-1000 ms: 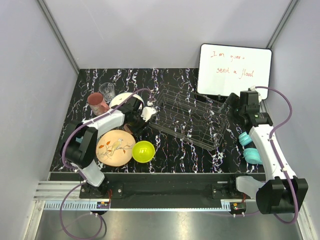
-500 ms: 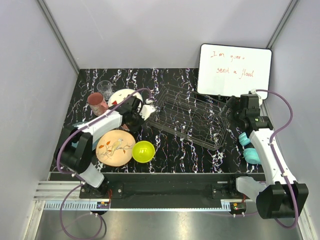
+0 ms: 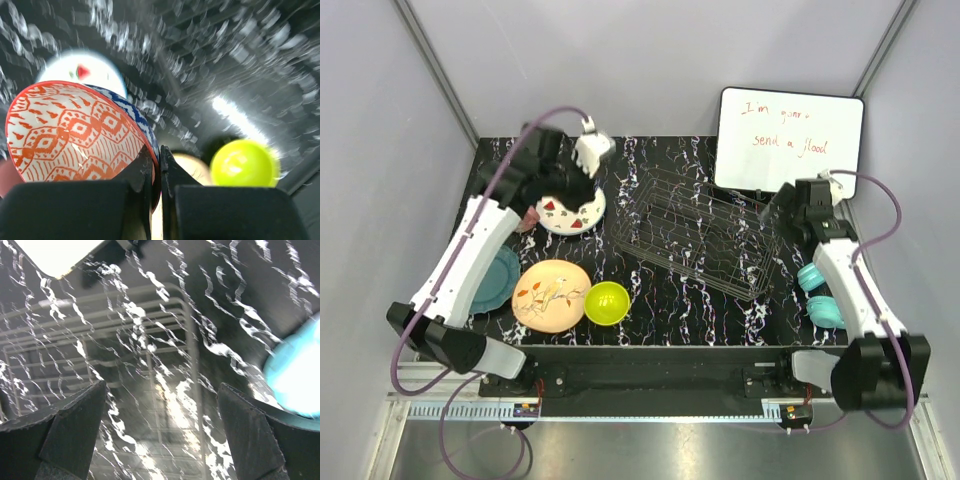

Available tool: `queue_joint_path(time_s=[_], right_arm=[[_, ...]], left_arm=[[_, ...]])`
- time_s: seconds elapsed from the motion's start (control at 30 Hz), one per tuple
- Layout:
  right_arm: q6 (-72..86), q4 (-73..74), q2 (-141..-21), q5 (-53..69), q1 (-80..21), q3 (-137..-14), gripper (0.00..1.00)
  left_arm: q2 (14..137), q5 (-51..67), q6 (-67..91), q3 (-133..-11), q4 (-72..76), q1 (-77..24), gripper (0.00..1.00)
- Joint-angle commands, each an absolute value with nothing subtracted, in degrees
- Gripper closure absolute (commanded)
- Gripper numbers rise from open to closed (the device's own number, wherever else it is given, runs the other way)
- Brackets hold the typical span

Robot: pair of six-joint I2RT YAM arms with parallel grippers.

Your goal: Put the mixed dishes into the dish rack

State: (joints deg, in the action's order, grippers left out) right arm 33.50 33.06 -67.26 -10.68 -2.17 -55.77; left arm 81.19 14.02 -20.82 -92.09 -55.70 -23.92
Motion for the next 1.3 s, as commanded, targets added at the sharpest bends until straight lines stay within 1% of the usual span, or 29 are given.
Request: queue_joint_path(time_s=[0.0,0.03,0.07,0.13,0.17,0.23,0.27,0.3,0.37,0.4,0.43,0.47,0.5,0.53,0.57,0.6,0.77,0.9,1.13,1.2,1.23,1.27], right_arm=[[34.63,22.86,-74.87,-5.47,-2.89,-63.36,0.00],[34.37,21.55,-76.54,-4.58,-3.68,-66.76,0.00],[33.23,21.62,-79.95,-5.53,-4.47,-68.88,0.00],[32.26,23.10,-83.82,-8.68,-5.36,-74.41,0.00],[31.12,23.81,-84.54,-9.92,-5.45,-75.84,0.01],[30.67,25.92,-84.81,-14.56,-5.19,-78.13,0.00],[30.06,26.88,-84.73,-15.89,-4.92,-78.48,0.00],[30.23,29.33,-84.38,-17.56,-4.66,-78.83,0.00],[32.41,32.07,-82.71,-23.01,-3.26,-78.31,0.00],[33.56,35.21,-82.01,-25.46,-2.82,-77.35,0.00],[34.79,36.11,-80.17,-29.32,-1.77,-76.47,0.00],[36.37,36.65,-79.37,-29.96,-1.15,-75.59,0.00],[36.65,37.78,-78.84,-29.62,-0.62,-74.19,0.00],[37.00,38.92,-79.01,-29.88,-0.35,-74.09,0.00],[38.13,40.33,-79.62,-30.32,-0.35,-74.09,0.00],[38.23,42.26,-80.32,-30.50,-0.35,-74.18,0.00],[41.04,46.83,-87.35,-28.92,3.16,-76.11,0.00],[43.85,54.99,-91.75,-28.13,3.87,-79.45,0.00],[44.30,56.16,-87.10,-25.41,4.04,-74.45,0.00],[44.30,56.16,-87.27,-23.39,3.96,-72.87,0.00],[44.12,55.81,-87.62,-22.68,4.04,-72.51,0.00],[43.86,55.20,-87.97,-21.98,4.04,-72.34,0.00]], left_arm=[[87.44,32.23,-12.07,-107.20,-59.24,-23.73,1.00],[89.02,35.48,-10.48,-112.19,-59.33,-23.38,1.00],[92.17,41.95,-8.63,-114.41,-58.89,-22.68,1.00],[97.52,48.66,-2.75,-120.37,-57.84,-22.24,1.00],[99.30,54.17,-0.38,-122.15,-55.57,-22.24,1.00],[103.68,61.92,9.19,-124.97,-51.27,-22.50,1.00],[104.67,63.44,12.97,-124.98,-44.80,-22.67,1.00],[105.63,65.02,19.10,-124.98,-41.78,-23.02,1.00],[108.54,70.47,26.94,-124.81,-29.93,-23.90,1.00],[109.33,72.49,38.90,-122.63,-23.62,-24.17,1.00],[110.21,75.47,47.38,-120.17,-3.19,-24.95,1.00],[110.56,76.02,56.94,-117.36,10.41,-25.31,1.00],[111.35,76.11,77.14,-113.42,24.64,-25.66,1.00],[115.10,75.85,85.26,-114.25,43.23,-26.45,1.00],[117.05,76.20,89.17,-116.61,42.89,-27.15,1.00],[118.20,76.20,85.99,-120.20,39.93,-27.85,1.00],[124.27,75.94,88.50,-124.89,42.80,-31.64,1.00],[125.42,75.23,90.95,-123.41,46.83,-32.69,1.00],[124.19,76.47,92.20,-118.31,51.86,-32.78,1.00],[123.93,76.38,88.35,-116.55,50.11,-32.96,1.00],[123.75,76.29,86.07,-116.19,46.36,-33.05,1.00],[123.66,76.12,80.04,-115.32,43.53,-33.05,1.00]])
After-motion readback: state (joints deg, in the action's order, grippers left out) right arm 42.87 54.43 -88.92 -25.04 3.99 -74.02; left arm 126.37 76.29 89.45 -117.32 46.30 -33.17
